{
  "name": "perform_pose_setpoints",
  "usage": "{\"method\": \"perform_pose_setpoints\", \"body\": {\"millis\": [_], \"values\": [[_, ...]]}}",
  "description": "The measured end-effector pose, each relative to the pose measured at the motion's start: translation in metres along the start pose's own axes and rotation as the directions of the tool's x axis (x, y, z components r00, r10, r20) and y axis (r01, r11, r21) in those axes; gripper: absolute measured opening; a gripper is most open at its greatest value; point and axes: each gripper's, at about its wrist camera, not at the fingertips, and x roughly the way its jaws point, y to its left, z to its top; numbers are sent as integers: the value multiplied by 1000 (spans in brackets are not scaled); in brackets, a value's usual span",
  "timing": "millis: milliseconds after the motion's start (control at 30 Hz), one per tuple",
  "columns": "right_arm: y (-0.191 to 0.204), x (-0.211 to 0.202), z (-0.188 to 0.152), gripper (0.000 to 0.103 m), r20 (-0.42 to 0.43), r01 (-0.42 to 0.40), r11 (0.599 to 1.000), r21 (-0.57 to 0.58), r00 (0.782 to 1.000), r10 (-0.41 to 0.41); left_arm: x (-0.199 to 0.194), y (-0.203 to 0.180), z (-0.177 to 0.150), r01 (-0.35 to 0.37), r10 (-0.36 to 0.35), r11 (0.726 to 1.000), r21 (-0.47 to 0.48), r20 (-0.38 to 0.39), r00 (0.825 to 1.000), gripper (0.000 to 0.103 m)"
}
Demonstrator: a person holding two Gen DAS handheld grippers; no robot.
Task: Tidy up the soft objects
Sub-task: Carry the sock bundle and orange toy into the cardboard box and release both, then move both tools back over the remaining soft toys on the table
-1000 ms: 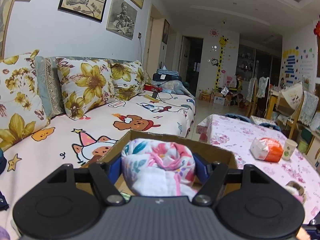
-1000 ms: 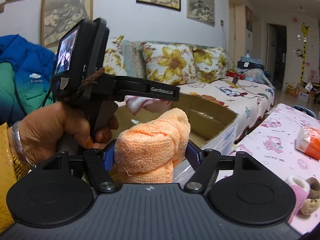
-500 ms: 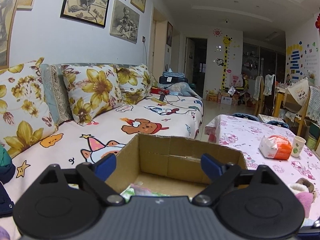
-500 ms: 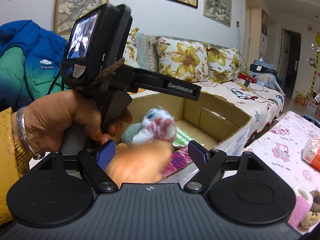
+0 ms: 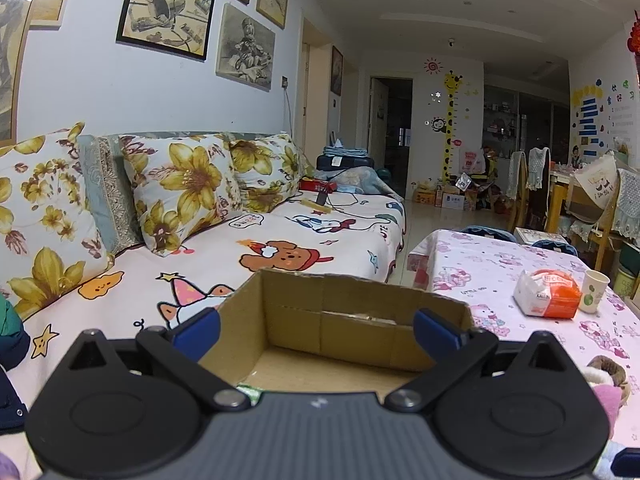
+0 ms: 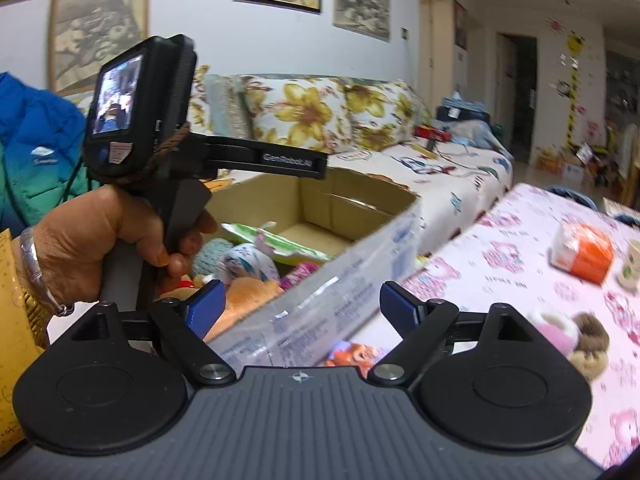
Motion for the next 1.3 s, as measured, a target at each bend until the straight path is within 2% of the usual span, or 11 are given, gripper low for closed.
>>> {"method": "perform_pose_setpoints", "body": {"millis": [667,967,1167,1300], "values": [[-10,-8,-7,103,45,127,987,94,990,-131,-10,-37,-3,76,-77,996,37,33,996,102],[-21,-6,-11,103,44,174,974,146,982,-182,-20,-53,-3,51,-63,992,119,95,994,102],[-29,-3,-11,103,55,201,964,176,975,-213,-30,-54,2,46,-59,994,95,141,988,102],[-36,-2,-12,103,59,220,954,203,970,-236,-37,-60,3,68,-81,994,88,155,985,102]]}}
